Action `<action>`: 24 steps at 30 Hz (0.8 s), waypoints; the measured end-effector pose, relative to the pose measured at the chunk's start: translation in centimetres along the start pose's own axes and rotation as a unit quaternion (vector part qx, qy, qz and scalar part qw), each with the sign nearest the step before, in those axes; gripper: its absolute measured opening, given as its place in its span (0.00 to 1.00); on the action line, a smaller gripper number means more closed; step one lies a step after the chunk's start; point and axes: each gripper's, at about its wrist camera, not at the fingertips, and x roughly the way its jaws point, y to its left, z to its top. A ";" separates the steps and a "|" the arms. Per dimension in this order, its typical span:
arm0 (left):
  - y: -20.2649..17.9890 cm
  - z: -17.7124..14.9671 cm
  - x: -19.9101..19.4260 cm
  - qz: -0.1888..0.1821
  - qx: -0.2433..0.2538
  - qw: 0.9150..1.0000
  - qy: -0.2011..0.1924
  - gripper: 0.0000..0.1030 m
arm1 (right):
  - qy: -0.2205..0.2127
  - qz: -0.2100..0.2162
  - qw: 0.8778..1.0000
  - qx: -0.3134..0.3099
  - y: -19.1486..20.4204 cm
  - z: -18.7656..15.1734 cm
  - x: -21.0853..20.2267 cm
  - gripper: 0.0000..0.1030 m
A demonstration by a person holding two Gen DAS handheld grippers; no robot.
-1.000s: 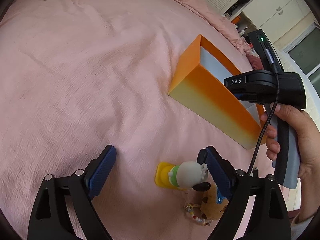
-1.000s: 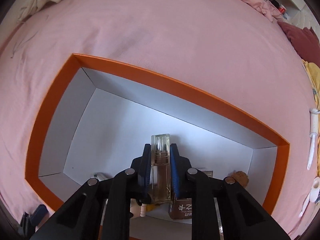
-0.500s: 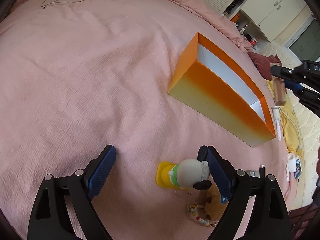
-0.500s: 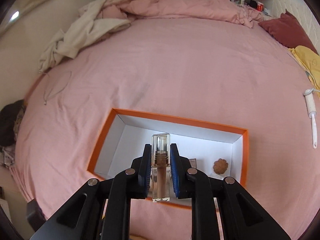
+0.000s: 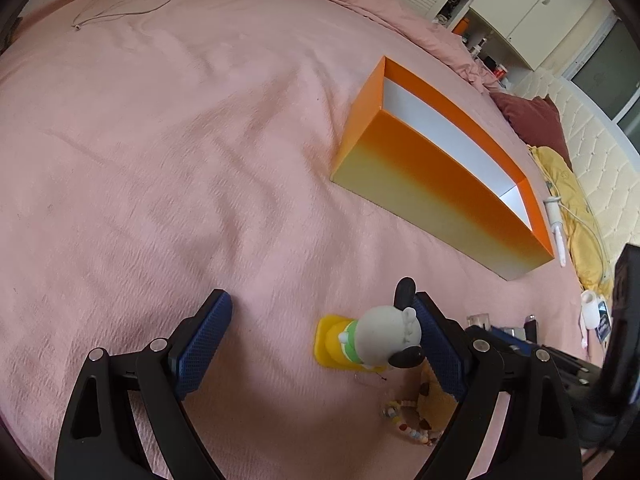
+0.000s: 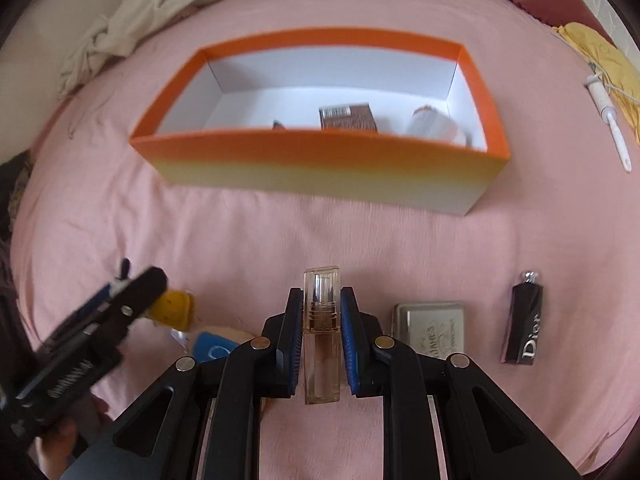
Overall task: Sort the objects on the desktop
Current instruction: 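Grasp the perfume bottle with the right tool and place it beside the tin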
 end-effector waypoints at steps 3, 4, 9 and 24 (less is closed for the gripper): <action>0.1 0.2 0.0 -0.004 -0.006 1.000 0.001 0.87 | -0.004 -0.016 1.000 -0.014 0.4 -0.6 1.0 0.17; 0.2 0.3 -0.2 -0.008 -0.013 1.000 0.001 0.87 | -0.006 -0.016 1.000 -0.014 0.4 -0.5 0.9 0.18; 2.1 1.5 -3.6 -0.081 -0.107 0.990 -0.043 0.87 | -0.064 0.038 0.997 0.012 -0.9 -0.6 -2.1 0.50; -17.8 13.4 2.2 0.028 0.337 0.926 0.167 0.87 | -0.198 0.175 0.945 0.189 -12.4 0.7 -12.4 0.61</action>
